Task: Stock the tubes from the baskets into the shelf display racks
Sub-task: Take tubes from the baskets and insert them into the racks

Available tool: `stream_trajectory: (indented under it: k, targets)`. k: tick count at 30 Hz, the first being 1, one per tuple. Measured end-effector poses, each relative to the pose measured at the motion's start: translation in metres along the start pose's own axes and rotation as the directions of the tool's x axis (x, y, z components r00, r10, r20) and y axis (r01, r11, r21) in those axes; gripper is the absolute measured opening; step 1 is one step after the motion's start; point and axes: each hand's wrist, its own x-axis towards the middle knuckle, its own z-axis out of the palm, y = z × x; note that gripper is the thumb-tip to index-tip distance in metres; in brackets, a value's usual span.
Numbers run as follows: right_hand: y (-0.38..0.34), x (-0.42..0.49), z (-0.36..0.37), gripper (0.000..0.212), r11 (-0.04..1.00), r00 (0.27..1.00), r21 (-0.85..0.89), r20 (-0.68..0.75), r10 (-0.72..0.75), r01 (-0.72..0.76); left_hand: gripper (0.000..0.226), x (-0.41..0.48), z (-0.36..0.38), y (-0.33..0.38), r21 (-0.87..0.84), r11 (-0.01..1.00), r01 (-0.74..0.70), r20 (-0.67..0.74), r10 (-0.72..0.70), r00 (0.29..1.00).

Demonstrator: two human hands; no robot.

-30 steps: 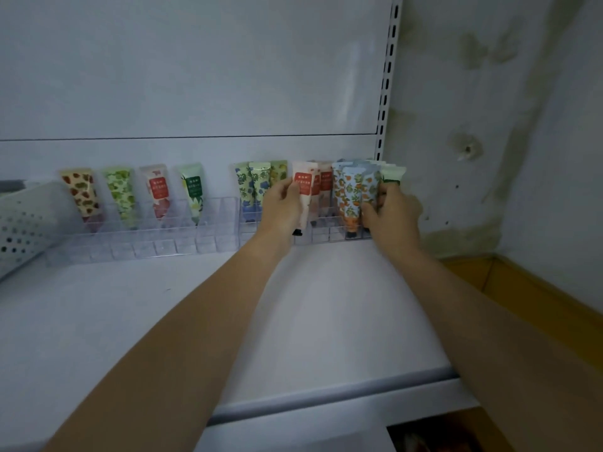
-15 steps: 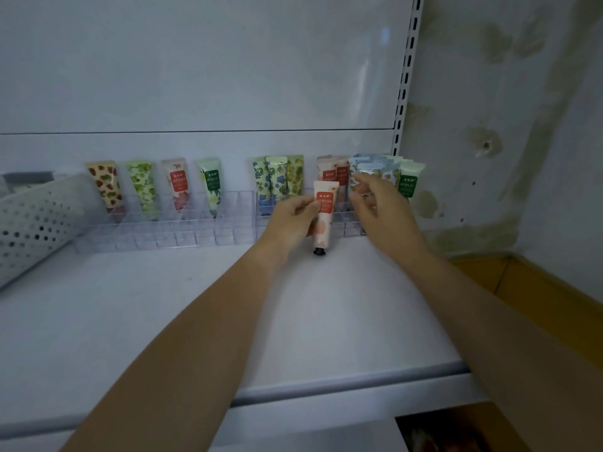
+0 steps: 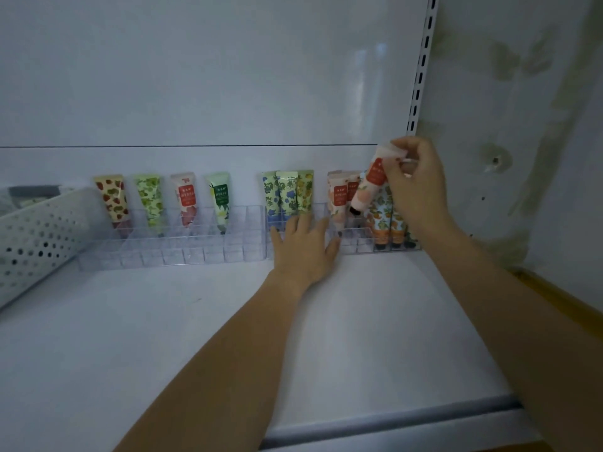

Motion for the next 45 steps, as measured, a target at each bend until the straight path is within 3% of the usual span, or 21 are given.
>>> stream_trajectory:
  k: [4,8,11,16,21,26,29,33,38,41,45]
  targets:
    - [-0.003,0.023,0.021,0.018,0.965,0.988,-0.233,0.125,-0.093,0.120,0.061,0.008,0.001,-0.011,0.109,0.994,0.032,0.108,-0.044,0.993]
    - [0.003,0.043,0.037,0.024,0.861,0.932,-0.492,0.356,0.063,0.130,0.063,0.012,-0.006,-0.025,0.121,0.993,-0.011,0.129,-0.005,0.992]
    - [0.001,0.061,0.040,0.028,0.778,0.901,-0.613,0.402,0.161,0.135,0.061,0.014,-0.011,-0.033,0.073,0.997,-0.039,0.153,0.027,0.988]
    - [0.005,0.084,0.032,0.026,0.783,0.881,-0.622,0.378,0.285,0.013,0.060,0.016,-0.013,-0.041,0.031,0.997,-0.071,0.166,0.065,0.984]
    - [0.014,0.077,0.032,0.025,0.813,0.924,-0.582,0.310,0.225,-0.003,0.057,0.015,-0.016,-0.042,0.017,0.996,-0.085,0.175,0.081,0.981]
    - [0.010,0.076,0.036,0.018,0.745,0.831,-0.667,0.428,0.355,0.025,0.057,0.015,-0.016,-0.042,0.004,0.995,-0.096,0.188,0.094,0.978]
    - [0.011,0.072,0.038,0.021,0.716,0.822,-0.698,0.425,0.380,0.029,0.056,0.014,-0.018,-0.041,0.005,0.997,-0.076,0.185,0.074,0.980]
    - [0.001,0.076,0.040,0.023,0.739,0.853,-0.670,0.425,0.303,0.070,0.047,0.015,-0.023,-0.030,-0.052,0.998,-0.027,0.030,0.029,0.999]
    - [-0.019,0.056,0.075,0.022,0.725,0.854,-0.621,0.512,0.087,0.299,0.034,0.021,-0.084,-0.066,0.176,0.976,-0.128,-0.045,0.137,0.989]
    - [-0.041,0.027,0.110,0.029,0.729,0.763,-0.484,0.641,-0.081,0.484,0.031,0.015,-0.147,-0.120,0.189,0.981,-0.032,-0.071,0.046,0.996]
    - [-0.078,-0.013,0.173,0.031,0.658,0.554,-0.300,0.804,-0.215,0.691,0.027,-0.012,-0.215,-0.207,0.311,0.937,0.160,-0.021,-0.162,0.987]
